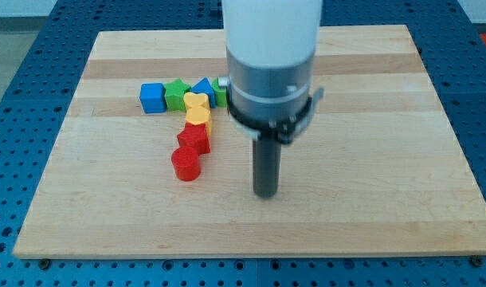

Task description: Nudge the red circle right a bit

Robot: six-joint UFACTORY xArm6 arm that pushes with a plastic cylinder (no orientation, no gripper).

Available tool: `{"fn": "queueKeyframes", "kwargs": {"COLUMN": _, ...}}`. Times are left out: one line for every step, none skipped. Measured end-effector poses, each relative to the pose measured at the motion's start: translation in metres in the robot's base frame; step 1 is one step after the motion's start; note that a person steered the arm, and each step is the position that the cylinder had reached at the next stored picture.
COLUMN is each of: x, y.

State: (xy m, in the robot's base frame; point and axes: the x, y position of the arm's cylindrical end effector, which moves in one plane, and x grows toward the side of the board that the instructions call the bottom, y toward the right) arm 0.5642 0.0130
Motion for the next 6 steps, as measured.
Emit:
{"fn": "queueKeyframes", "kwargs": {"x": 0.042, "y": -0.053}}
{"fn": "queueKeyframes", "kwargs": {"x": 0.042, "y": -0.125}}
{"fn": "queueKeyframes", "kwargs": {"x": 0.019, "y": -0.193}}
{"fn": "queueKeyframes", "kwargs": {"x": -0.036, "y": -0.191}}
{"fn": "queueKeyframes", "kwargs": {"x": -0.049, "y": -0.168}}
{"fn": "queueKeyframes", "kwargs": {"x": -0.051, "y": -0.143}}
